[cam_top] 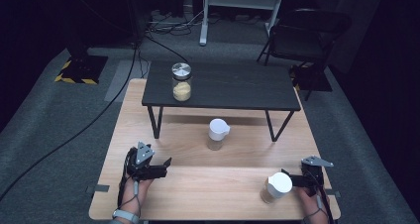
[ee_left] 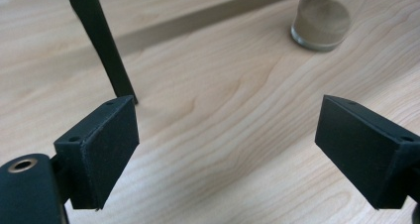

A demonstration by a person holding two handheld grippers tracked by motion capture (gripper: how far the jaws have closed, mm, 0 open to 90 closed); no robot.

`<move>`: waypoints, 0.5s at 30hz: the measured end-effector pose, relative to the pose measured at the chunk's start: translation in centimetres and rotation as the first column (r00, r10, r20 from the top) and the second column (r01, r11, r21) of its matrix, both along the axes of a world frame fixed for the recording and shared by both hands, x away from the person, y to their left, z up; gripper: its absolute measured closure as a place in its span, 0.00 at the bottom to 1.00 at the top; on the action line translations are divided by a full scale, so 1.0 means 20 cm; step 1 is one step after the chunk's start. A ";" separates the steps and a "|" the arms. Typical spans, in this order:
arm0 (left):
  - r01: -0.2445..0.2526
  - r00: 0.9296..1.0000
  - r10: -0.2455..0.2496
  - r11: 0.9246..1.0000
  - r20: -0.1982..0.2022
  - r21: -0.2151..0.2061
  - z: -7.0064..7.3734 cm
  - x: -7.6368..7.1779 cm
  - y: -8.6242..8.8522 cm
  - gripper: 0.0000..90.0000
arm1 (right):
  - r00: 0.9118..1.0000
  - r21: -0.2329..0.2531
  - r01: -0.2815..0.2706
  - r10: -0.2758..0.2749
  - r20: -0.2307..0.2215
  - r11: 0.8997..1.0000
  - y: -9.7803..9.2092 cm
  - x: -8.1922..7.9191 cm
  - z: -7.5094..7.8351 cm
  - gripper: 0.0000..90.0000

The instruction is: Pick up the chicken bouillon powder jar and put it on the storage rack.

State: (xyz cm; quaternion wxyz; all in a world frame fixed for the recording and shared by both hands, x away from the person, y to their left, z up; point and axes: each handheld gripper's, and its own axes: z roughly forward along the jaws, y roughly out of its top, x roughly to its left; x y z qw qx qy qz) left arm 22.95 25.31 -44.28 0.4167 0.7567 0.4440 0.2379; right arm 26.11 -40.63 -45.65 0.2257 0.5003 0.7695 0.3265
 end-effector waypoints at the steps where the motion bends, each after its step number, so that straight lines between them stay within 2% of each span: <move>1: -0.001 1.000 0.001 1.000 -0.011 0.003 -0.01 0.00 0.00 0.11 | 1.000 0.000 0.000 0.000 0.000 1.000 0.00 0.00 0.00 0.04; 7: -0.006 0.999 0.007 1.000 -0.037 0.023 -0.06 0.01 -0.01 0.11 | 1.000 0.000 0.000 0.000 0.000 1.000 0.00 0.00 0.00 0.04; 15: 0.000 0.998 0.003 0.998 -0.066 0.059 -0.09 0.01 -0.03 0.12 | 1.000 0.000 0.000 0.000 0.000 1.000 0.00 0.00 0.00 0.04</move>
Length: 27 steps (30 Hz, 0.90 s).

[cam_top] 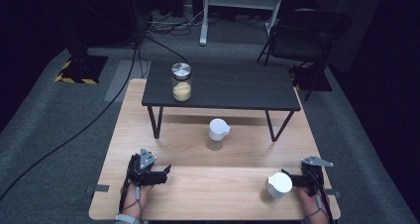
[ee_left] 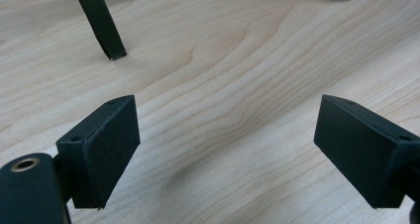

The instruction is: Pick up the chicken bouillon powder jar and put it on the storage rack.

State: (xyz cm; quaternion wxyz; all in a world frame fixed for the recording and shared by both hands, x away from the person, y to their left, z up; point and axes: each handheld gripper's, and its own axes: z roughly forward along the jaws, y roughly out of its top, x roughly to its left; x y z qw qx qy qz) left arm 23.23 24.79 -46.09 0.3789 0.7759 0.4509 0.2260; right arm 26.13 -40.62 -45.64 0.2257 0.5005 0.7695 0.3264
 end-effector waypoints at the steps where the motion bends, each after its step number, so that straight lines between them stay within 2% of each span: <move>1: -0.001 1.000 0.001 1.000 -0.003 0.000 -0.01 0.00 0.00 0.12 | 1.000 0.000 0.000 0.000 0.000 1.000 0.00 0.00 0.00 0.04; 4: 0.004 1.000 -0.004 1.000 -0.015 0.012 -0.02 0.00 0.00 0.13 | 1.000 0.000 0.000 0.000 0.000 1.000 0.00 0.00 0.00 0.04; 10: 0.012 0.999 -0.009 0.997 -0.035 0.074 -0.02 0.02 -0.03 0.14 | 1.000 0.000 0.000 0.000 0.000 1.000 0.00 0.00 0.00 0.04; 15: 0.034 0.998 -0.029 0.994 -0.050 0.102 -0.01 0.03 -0.05 0.13 | 1.000 0.000 0.000 0.000 0.000 1.000 0.00 0.00 0.00 0.04; 18: 0.029 0.998 -0.023 0.996 -0.062 0.088 -0.01 0.04 -0.04 0.13 | 1.000 0.000 0.000 0.000 0.000 1.000 0.00 0.00 0.00 0.04; 20: 0.012 0.994 -0.008 0.999 -0.110 0.037 0.00 0.07 -0.01 0.13 | 1.000 0.000 0.000 0.000 0.000 1.000 0.00 0.00 0.00 0.04; 21: 0.000 0.993 0.003 1.000 -0.117 0.026 0.00 0.07 -0.01 0.11 | 1.000 0.000 0.000 0.000 0.000 1.000 0.00 0.00 0.00 0.04; 27: 0.008 0.993 -0.006 1.000 -0.119 0.010 -0.01 0.08 0.02 0.11 | 1.000 0.000 0.000 0.000 0.000 1.000 0.00 0.00 0.00 0.04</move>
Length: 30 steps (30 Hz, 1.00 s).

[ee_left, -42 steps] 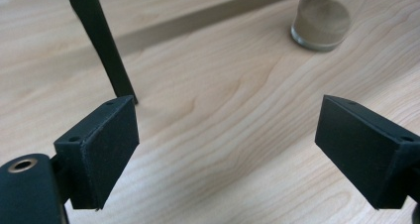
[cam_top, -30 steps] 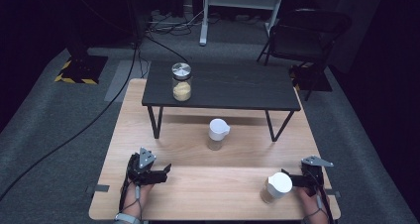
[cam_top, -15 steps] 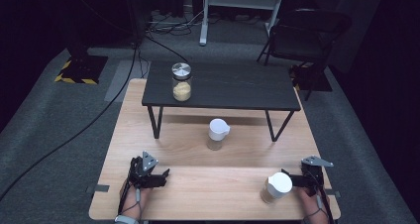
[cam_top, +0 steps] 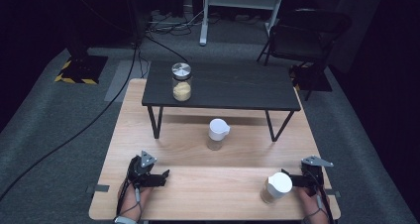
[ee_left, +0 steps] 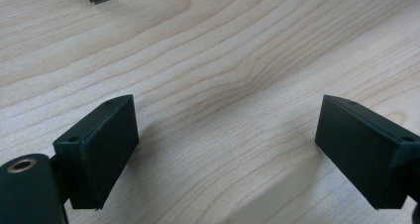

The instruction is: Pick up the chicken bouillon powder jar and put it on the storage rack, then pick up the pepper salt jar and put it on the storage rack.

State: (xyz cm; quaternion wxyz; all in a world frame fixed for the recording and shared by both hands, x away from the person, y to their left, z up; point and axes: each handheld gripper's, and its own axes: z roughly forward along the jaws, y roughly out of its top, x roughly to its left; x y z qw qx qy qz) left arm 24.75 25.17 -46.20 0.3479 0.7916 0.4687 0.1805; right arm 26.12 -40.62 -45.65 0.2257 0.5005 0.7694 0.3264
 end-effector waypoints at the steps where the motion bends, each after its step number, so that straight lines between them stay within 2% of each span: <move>1: 0.000 1.000 0.000 1.000 0.001 0.001 0.00 0.00 0.00 0.10 | 1.000 0.000 0.000 0.000 0.000 1.000 0.00 0.00 0.00 0.04; 5: 0.010 1.000 -0.010 0.999 0.004 0.031 0.01 0.00 -0.02 0.10 | 1.000 0.000 0.000 0.000 0.000 1.000 0.00 0.00 0.00 0.04; 30: 0.002 1.000 -0.002 1.000 -0.004 0.031 0.01 0.02 -0.02 0.08 | 1.000 -0.003 0.000 0.000 -0.003 1.000 0.01 0.01 0.00 0.04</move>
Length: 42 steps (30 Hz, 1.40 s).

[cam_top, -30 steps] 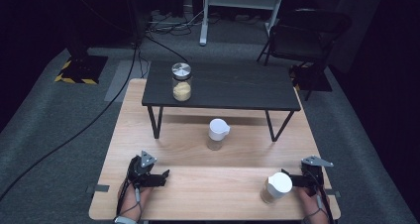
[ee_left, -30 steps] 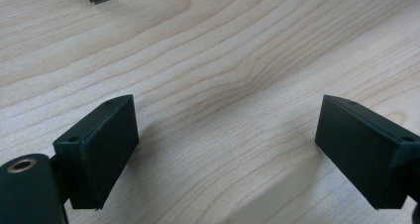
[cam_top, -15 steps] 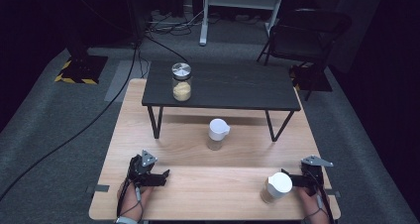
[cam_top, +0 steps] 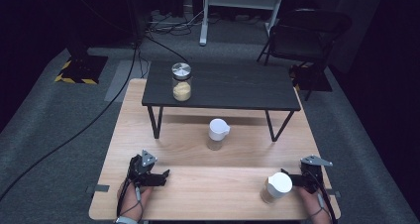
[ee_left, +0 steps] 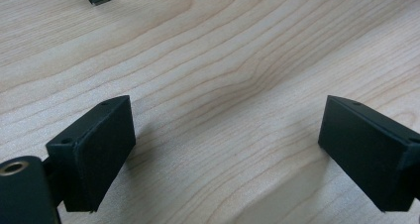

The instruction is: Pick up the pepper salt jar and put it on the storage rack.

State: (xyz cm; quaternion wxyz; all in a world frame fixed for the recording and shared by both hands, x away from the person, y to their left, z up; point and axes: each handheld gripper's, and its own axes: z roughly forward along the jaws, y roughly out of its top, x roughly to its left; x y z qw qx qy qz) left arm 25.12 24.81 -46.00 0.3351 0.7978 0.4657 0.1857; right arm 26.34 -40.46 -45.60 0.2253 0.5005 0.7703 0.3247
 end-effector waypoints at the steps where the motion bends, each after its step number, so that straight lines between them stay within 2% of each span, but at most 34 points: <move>1: -0.001 1.000 0.001 1.000 0.000 0.000 0.00 0.00 0.00 0.08 | 1.000 0.000 0.000 0.000 0.000 1.000 0.00 0.00 0.00 0.04; 8: -0.002 1.000 0.002 1.000 0.000 0.000 0.00 0.00 0.00 0.08 | 1.000 0.003 0.001 -0.001 0.000 1.000 0.00 0.00 0.00 0.05; 13: -0.002 1.000 0.002 1.000 0.000 -0.001 0.00 0.00 0.00 0.08 | 1.000 0.029 0.028 -0.028 -0.004 0.999 -0.01 -0.01 0.01 0.08; 22: -0.002 1.000 0.002 1.000 0.001 0.000 0.00 0.00 0.00 0.08 | 0.995 0.037 0.020 -0.024 0.092 0.999 0.00 -0.08 0.05 0.08; 32: -0.002 1.000 0.002 1.000 0.001 -0.001 0.00 0.00 0.00 0.08 | 0.982 0.078 0.014 -0.028 0.188 0.997 0.00 -0.17 0.11 0.07; 42: -0.001 1.000 0.001 1.000 0.000 0.000 0.00 0.00 0.00 0.08 | 0.957 0.133 -0.004 -0.035 0.288 0.991 -0.01 -0.25 0.15 0.07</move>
